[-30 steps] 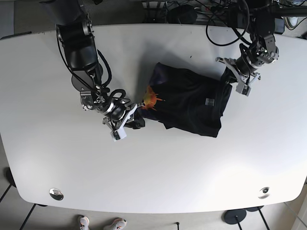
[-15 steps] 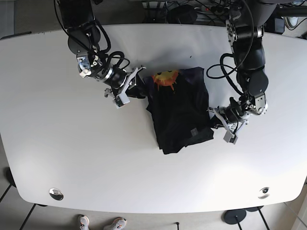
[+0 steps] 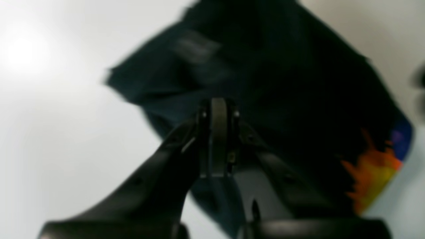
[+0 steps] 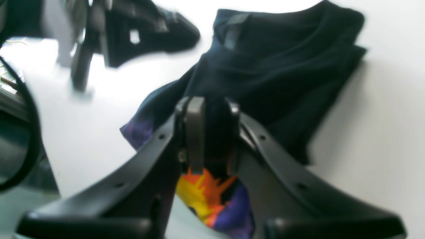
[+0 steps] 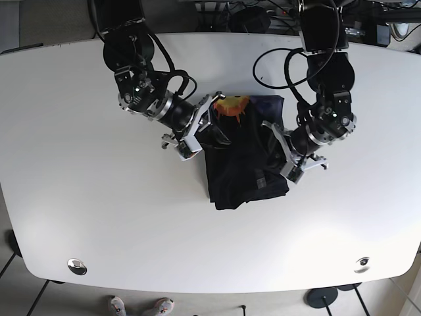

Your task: Fold the T-shirt properly

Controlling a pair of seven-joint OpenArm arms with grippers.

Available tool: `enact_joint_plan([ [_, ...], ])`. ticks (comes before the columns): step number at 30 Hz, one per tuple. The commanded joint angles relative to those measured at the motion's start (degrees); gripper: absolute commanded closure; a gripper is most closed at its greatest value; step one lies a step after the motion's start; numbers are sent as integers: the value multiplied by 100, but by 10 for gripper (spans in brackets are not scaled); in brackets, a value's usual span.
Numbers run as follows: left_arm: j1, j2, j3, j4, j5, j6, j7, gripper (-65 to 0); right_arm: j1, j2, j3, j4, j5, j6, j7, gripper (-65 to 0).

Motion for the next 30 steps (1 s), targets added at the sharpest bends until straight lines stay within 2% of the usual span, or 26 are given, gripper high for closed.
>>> enact_joint_plan([
  [1,82,102,153,137,-68,-3,-100,0,279,-21,-95,-368,75,21,135,-94],
  [3,302,138,250,119,-68,-3,-100,0,534,-21,-130,-957,84,21,179,-94],
  [7,592,50,206,-118,-68,-3,-117,0,684,93,11,-1695,84,21,759,-94],
  [10,592,-267,135,-655,-86,-3,-179,0,684,225,266,-1810,111,65,777,-94],
  [13,628,-548,135,-910,-94,-3,-768,0,648,383,389,-1810,128,65,786,-94],
  [15,628,-627,126,-883,-103,-3,-768,0,640,401,406,-1783,128,74,786,-94],
  [21,786,-583,126,673,-77,-3,-768,0,306,401,644,-974,128,74,759,-94],
  [23,786,-416,153,989,-68,-3,-715,0,191,401,644,-834,128,56,759,-94],
  [24,759,-311,188,1130,-68,397,-557,-4,174,401,644,-816,128,56,759,-94],
  [26,715,-144,390,1183,-68,1249,-522,-129,156,419,652,-816,128,56,759,-94],
  [27,575,-56,548,1183,-68,2040,-698,-228,156,515,652,-816,128,56,759,-94],
  [29,496,94,786,1112,-68,3078,-1049,-343,156,533,652,-816,128,39,759,-94],
  [30,469,111,1111,954,-68,3676,-1366,-401,156,550,652,-816,128,30,759,-94],
])
